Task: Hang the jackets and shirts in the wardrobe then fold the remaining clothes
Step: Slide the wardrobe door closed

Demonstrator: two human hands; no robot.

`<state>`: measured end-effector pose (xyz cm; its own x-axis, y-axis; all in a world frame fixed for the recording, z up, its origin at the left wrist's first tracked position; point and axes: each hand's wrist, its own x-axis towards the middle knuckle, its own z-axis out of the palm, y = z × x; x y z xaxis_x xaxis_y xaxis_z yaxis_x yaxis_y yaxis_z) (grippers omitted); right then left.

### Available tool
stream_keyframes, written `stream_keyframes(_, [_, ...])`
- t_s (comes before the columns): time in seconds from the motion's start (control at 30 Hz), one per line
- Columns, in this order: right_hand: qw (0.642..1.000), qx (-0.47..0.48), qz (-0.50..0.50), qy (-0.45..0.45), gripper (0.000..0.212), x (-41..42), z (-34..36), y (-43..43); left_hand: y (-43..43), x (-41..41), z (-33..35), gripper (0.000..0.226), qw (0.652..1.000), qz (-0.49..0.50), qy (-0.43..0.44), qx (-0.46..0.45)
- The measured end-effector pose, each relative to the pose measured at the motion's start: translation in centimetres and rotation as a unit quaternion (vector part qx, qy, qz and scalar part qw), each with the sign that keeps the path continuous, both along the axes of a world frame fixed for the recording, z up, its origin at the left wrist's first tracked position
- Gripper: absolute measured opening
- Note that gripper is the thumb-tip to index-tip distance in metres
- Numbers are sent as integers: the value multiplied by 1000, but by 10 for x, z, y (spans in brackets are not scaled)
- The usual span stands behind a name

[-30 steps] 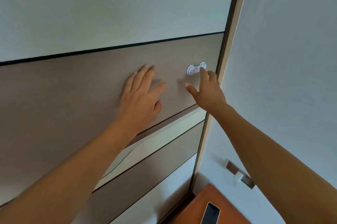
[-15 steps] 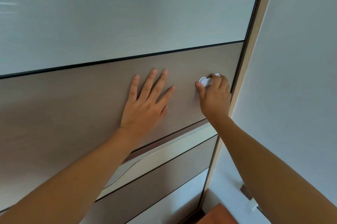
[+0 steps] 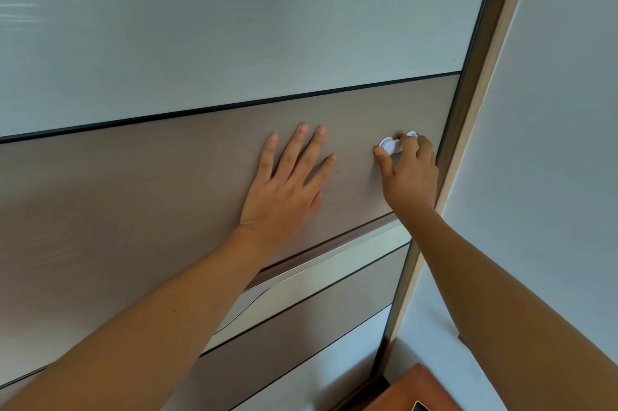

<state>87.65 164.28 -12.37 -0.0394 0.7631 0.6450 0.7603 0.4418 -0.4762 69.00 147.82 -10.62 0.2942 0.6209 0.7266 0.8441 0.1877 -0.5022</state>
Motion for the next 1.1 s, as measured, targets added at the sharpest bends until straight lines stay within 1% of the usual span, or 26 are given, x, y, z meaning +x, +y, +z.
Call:
stream_keyframes(0.13, [1000, -6, -3, -6, 62, -11, 3, -21, -20, -14, 1, 59, 1000, 4, 6, -17])
stream_keyframes(0.37, [1000, -16, 15, -19, 63, -41, 8, -68, -67, -48, 1, 55, 1000, 1, 3, -4])
stream_keyframes(0.47, [999, -24, 31, -23, 61, -58, 10, -97, -92, -66, 0, 58, 1000, 15, 8, -2])
stream_keyframes(0.57, [998, -34, 21, -47, 62, -76, 14, -128, -119, -86, -1, 61, 999, 31, 9, -2])
stream_keyframes(0.67, [995, -26, 6, -96, 62, -93, 18, -156, -145, -107, -2, 63, 999, 42, 19, 11])
stream_keyframes(0.8, [984, 23, -8, -174, 61, -118, 16, -188, -184, -138, -5, 65, 998, 51, 32, 29])
stream_keyframes(0.9, [975, 81, -1, -207, 58, -137, 12, -209, -214, -162, -7, 65, 996, 61, 42, 48])
stream_keyframes(0.97, [963, 146, 14, -224, 54, -145, 10, -220, -233, -177, -9, 66, 995, 67, 48, 58])
stream_keyframes(1.03, [944, 218, 37, -246, 47, -152, 10, -229, -253, -191, -11, 66, 994, 76, 49, 62])
stream_keyframes(1.1, [922, 277, 58, -266, 34, -159, 13, -237, -271, -204, -14, 68, 993, 86, 53, 67])
